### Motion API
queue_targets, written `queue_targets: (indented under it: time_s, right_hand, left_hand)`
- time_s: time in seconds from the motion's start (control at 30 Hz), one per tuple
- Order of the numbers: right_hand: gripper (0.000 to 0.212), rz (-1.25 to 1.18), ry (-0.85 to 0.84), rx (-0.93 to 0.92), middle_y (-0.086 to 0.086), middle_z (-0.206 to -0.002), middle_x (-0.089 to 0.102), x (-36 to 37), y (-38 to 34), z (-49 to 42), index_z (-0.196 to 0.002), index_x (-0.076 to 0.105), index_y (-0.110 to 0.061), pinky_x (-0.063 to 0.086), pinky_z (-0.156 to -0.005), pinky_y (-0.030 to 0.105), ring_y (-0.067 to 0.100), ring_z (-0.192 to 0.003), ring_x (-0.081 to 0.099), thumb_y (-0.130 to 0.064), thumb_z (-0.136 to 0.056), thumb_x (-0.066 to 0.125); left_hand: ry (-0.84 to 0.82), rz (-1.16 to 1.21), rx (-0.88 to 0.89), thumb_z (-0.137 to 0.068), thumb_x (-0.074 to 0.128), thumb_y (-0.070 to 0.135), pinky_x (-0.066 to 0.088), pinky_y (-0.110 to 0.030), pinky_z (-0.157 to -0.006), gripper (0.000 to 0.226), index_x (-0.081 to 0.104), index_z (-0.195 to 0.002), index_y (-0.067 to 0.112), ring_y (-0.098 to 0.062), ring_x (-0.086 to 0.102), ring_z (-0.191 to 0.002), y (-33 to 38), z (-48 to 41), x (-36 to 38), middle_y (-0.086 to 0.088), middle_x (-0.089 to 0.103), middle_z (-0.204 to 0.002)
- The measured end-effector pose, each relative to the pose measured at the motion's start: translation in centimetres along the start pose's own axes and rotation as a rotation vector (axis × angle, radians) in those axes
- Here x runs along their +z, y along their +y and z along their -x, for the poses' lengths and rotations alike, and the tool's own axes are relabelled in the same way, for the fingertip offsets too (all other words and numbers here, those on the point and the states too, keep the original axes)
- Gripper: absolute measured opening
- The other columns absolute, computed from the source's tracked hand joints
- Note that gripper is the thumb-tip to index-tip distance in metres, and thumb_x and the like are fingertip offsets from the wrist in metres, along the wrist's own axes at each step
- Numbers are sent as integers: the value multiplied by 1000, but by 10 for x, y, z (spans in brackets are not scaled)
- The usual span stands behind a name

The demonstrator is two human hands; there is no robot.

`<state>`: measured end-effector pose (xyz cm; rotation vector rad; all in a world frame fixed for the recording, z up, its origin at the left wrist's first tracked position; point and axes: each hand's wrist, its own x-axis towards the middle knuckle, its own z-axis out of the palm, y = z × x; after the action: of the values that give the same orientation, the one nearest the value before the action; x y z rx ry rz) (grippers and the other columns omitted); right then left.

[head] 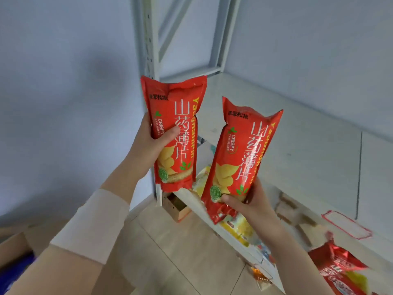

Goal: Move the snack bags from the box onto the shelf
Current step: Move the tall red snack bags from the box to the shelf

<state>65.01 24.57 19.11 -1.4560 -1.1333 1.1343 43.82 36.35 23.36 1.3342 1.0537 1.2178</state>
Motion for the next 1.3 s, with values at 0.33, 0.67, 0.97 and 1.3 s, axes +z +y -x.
queue_targets:
  time_s: [0.33, 0.67, 0.97, 1.3]
  right_hand:
    - [75, 37, 146, -86, -9, -111, 62, -84, -27, -122, -124, 39, -25, 55, -64, 19, 6, -94, 65, -32, -62, 79]
    - [60, 50, 421, -126, -13, -94, 55, -130, -35, -354, -114, 34, -24, 53, -50, 16, -2, -63, 65, -9, -73, 76]
    - [66, 62, 617, -145, -2, -101, 58, -164, -27, -548, -116, 35, -22, 51, -49, 17, 18, -76, 65, -6, -69, 79]
    - [68, 130, 652, -122, -26, -97, 45, -187, -14, -631, -114, 31, -23, 47, -68, 12, -2, -88, 52, -9, -69, 80]
  left_hand:
    - [-113, -61, 131, -76, 66, 34, 50, -21, -77, 48, 45, -119, 28, -2, 61, -94, 18, -146, 100, 16, 61, -105]
    - [-316, -103, 159, -63, 66, 43, 50, -27, -86, 61, 48, -120, 27, -4, 61, -98, -22, -401, 169, 14, 61, -107]
    - [-433, -90, 149, -67, 76, 41, 47, -40, -97, 58, 45, -115, 32, -19, 58, -112, -74, -597, 225, 6, 59, -119]
    - [-456, -36, 136, -69, 71, 31, 50, -24, -84, 54, 47, -117, 27, -3, 61, -99, -104, -674, 253, 14, 62, -108]
